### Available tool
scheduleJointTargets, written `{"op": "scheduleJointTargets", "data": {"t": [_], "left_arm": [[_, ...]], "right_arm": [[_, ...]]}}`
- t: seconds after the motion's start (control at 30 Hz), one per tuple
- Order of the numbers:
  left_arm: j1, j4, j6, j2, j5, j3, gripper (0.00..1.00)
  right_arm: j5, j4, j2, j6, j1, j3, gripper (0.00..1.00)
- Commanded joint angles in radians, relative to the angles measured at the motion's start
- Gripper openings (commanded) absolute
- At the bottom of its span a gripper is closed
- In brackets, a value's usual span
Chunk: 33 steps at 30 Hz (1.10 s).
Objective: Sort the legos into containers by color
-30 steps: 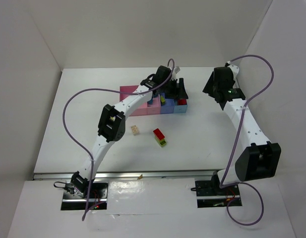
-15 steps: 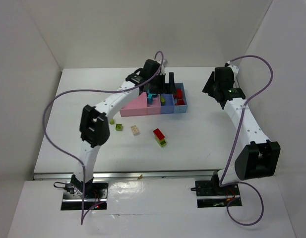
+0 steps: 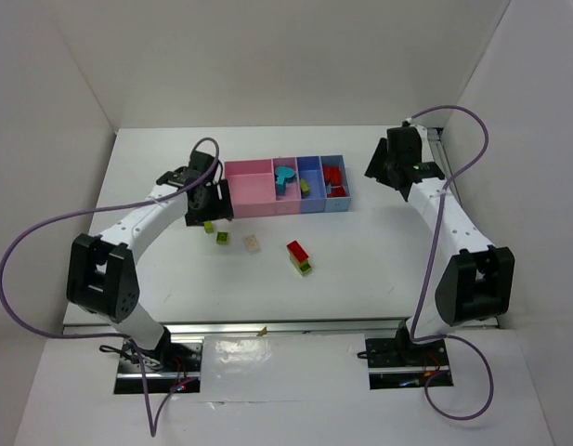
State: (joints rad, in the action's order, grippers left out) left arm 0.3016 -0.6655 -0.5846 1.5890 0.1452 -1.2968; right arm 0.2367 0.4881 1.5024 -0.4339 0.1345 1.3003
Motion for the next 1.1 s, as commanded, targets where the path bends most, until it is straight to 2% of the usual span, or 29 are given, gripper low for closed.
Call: {"op": "scheduleJointTargets", "data": {"t": [0.0,0.23,0.33,0.83,0.9,0.93,1.03,1.07], "left_arm": [[0.034,-0.017,-0.038,0.0,-0.009,0.03,0.85],[0.044,0.026,-0.017,0.089,-0.013,0.073,0.89],[0.044,0.05,-0.006,0.123,-0.022,0.085,0.85],[0.033,0.138,0.002,0.213,0.03,0.128,0.77],[0.022,0.153,0.002,0.227,0.021,0.128,0.71],[0.022,0.153,0.002,0.227,0.021,0.128,0.61],[0.022,0.153,0.002,0.201,0.021,0.128,0.43],[0.022,0.153,0.002,0.189,0.021,0.128,0.34]], "right_arm": [[0.003,-0.046,-0.002,-0.009,0.022,0.037,0.66],[0.003,-0.046,0.007,-0.009,0.031,0.037,0.66],[0.003,-0.046,0.007,-0.009,0.04,0.037,0.66],[0.004,-0.028,0.027,-0.009,0.05,0.046,0.66],[0.004,-0.028,0.036,-0.009,0.05,0.047,0.66],[0.004,-0.028,0.036,-0.009,0.05,0.047,0.66],[0.004,-0.019,0.036,-0.009,0.05,0.056,0.66],[0.004,-0.019,0.036,-0.009,0.05,0.056,0.66]]}}
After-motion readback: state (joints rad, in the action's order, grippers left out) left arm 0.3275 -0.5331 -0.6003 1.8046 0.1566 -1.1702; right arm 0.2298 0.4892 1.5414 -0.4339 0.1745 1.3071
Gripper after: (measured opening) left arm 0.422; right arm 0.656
